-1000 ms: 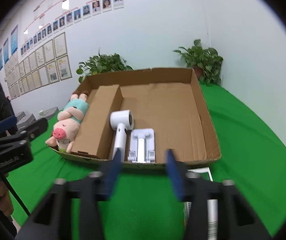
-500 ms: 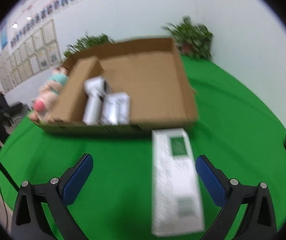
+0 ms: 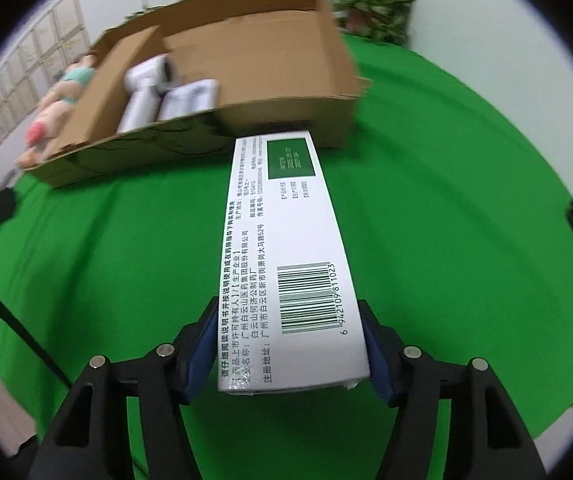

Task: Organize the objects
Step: 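Grasp the white medicine box with the right gripper and lift it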

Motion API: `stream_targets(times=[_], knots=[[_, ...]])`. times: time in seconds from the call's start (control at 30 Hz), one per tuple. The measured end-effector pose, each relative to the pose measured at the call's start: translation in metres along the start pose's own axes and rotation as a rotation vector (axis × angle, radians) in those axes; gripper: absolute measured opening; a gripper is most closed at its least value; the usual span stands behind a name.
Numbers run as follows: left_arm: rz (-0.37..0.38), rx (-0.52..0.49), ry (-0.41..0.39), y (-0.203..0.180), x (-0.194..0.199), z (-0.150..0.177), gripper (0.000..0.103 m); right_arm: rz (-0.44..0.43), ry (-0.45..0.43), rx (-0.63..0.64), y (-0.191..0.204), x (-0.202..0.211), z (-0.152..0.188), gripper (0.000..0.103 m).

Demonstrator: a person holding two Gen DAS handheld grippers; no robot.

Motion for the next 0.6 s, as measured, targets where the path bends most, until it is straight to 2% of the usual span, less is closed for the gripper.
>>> stream_targets(times=[0.17, 0.27, 0.47, 0.6], knots=[[0.114, 0.045, 0.075, -0.007, -0.016, 0.01, 0.101, -0.113, 0.013, 0.085, 0.056, 0.002, 0.007, 0.064], [0.164, 0.08, 0.096, -0.008, -0.022, 0.015, 0.101, -0.157, 0.031, 0.123, 0.076, 0.0, 0.015, 0.065], [0.262, 0.163, 0.158, -0.012, -0.038, 0.024, 0.101, -0.189, 0.026, 0.144, 0.084, 0.005, 0.02, 0.076], [0.32, 0.191, 0.175, -0.02, -0.045, 0.023, 0.101, -0.181, 0.017, 0.156, 0.083, 0.011, 0.02, 0.078]])
Point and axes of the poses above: each gripper's, at about its wrist camera, not at the fingertips, and x roughly against the way its jaws point, y to its left, z to its underside, the point moved 8 cm from there along -x, roughly the way its jaws point, and after that the axes turned 1 degree about z, right-handed, at the moved point
